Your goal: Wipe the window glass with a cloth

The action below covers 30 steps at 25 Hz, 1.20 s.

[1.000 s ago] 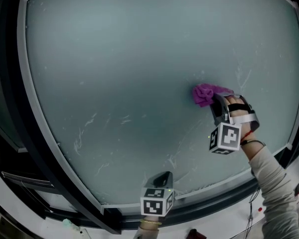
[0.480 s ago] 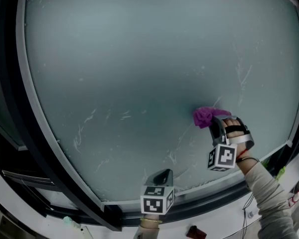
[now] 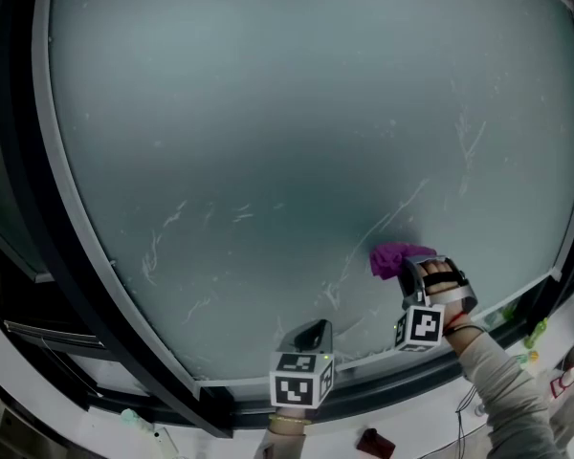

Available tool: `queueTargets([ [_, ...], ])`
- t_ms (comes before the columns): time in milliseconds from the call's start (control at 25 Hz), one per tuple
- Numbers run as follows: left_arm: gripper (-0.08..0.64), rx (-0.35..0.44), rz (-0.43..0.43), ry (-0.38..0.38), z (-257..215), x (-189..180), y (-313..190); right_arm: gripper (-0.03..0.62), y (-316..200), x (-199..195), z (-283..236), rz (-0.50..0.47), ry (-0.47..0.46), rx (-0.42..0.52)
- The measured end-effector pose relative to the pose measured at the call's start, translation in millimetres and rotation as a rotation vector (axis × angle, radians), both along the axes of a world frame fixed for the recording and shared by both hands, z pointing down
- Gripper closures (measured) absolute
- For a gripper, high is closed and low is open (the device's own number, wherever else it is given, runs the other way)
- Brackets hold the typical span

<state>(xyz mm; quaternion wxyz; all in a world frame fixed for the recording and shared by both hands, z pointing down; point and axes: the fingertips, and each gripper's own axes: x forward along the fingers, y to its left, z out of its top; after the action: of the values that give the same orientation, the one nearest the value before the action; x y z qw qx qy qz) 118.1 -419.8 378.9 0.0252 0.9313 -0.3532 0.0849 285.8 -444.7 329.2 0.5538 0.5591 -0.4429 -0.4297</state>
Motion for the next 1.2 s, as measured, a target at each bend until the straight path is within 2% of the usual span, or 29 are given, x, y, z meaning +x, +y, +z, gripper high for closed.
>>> queueTargets([
  [160, 0.555, -0.001, -0.004, -0.002, 1.5, -3.1, 2.0, 0.533, -0.2, 2.2, 22.5, 0.008, 0.008, -0.043],
  [360, 0.555, 0.000, -0.010, -0.005, 2.0, -6.8, 2.4, 0.534, -1.0, 3.5, 29.5, 0.017, -0.005, -0.049],
  [440, 0.555, 0.001, -0.011, -0.004, 2.2, -8.1, 2.5, 0.534, 0.4, 2.0, 26.4, 0.013, -0.028, -0.033],
  [520, 0.555, 0.006, -0.011, 0.001, 1.9, -9.4, 2.7, 0.534, 4.4, -2.4, 21.7, -0.004, -0.097, -0.001],
  [600, 0.555, 0.009, -0.014, 0.002, 2.3, -11.4, 2.6, 0.534, 11.0, -10.1, 17.5, -0.030, -0.232, 0.043],
  [920, 0.555, 0.023, -0.033, 0.011, 3.2, -21.8, 5.7, 0.534, 40.2, -52.6, 16.6, -0.159, -0.881, 0.159],
  [1080, 0.555, 0.027, -0.049, 0.022, 8.3, -31.3, 10.1, 0.534, 54.3, -70.9, 29.2, -0.209, -1.213, 0.160],
  [1200, 0.555, 0.027, -0.071, 0.028, 15.0, -41.4, 13.8, 0.534, 66.4, -80.7, 40.9, -0.233, -1.389, 0.146],
])
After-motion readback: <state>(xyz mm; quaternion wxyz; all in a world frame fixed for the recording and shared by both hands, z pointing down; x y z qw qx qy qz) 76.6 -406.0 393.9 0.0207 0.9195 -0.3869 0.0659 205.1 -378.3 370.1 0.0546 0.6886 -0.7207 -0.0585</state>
